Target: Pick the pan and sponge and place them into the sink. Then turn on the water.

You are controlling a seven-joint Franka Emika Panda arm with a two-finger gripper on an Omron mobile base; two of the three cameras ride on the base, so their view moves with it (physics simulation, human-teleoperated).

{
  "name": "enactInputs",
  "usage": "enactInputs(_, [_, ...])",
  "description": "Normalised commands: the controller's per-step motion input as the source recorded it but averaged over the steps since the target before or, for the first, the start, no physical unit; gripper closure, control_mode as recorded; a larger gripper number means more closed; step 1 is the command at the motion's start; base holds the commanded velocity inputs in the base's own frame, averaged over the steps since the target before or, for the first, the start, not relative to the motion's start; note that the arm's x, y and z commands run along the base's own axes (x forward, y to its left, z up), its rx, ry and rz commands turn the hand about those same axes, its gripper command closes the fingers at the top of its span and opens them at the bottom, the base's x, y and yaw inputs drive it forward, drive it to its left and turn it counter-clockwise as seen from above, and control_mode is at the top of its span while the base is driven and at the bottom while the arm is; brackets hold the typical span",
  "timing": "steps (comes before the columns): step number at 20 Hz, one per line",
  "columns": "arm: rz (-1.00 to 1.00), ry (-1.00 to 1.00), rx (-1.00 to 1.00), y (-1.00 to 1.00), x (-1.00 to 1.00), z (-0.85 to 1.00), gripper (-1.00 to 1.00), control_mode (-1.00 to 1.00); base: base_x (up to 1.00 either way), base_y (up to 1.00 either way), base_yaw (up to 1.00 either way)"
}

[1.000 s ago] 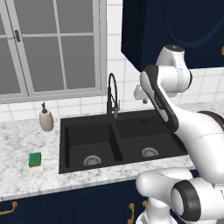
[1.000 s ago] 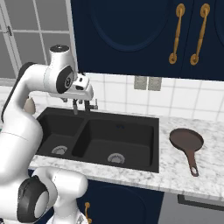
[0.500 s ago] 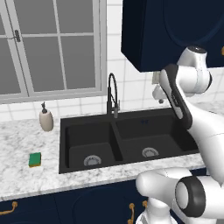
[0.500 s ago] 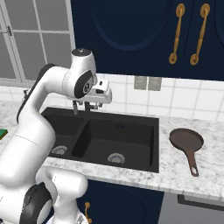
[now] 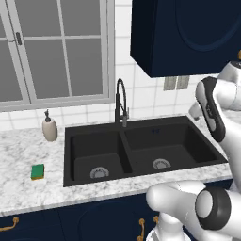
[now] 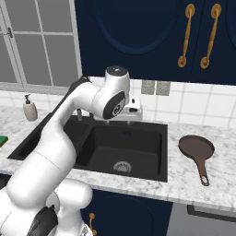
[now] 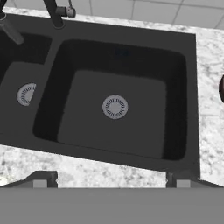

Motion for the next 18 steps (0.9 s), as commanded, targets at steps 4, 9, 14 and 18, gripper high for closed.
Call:
enactInputs(4, [0.02, 0.0, 0.0, -0.79, -0.25, -0.42, -1.0, -1.0, 0.0, 0.0, 0.0])
enactInputs(9, [0.0, 0.0, 0.0, -0.82, -0.15, -0.4, -1.0, -1.0, 0.0, 0.0, 0.0])
enactInputs(14, [0.0, 0.0, -0.02, -0.81, 0.0, -0.34, -1.0, -1.0, 0.0, 0.0, 0.0])
enactInputs(18, [0.0, 0.04, -0.06, -0.67, 0.0, -0.32, -1.0, -1.0, 0.0, 0.0, 0.0])
